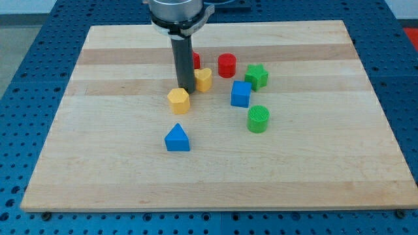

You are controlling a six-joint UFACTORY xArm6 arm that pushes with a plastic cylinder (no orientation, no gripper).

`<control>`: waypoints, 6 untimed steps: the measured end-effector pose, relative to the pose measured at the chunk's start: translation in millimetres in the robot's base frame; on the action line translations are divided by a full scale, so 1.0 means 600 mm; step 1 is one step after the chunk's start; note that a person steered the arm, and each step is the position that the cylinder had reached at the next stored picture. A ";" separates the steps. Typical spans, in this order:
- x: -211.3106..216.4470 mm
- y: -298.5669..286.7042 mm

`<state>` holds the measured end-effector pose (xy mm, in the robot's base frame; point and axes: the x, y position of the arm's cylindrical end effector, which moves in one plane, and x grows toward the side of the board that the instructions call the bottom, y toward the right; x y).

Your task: Move the yellow heart closer to the red circle

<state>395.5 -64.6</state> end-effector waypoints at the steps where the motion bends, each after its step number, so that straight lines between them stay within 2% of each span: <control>1: -0.013 -0.031; 2: -0.031 -0.035; 6: -0.031 0.074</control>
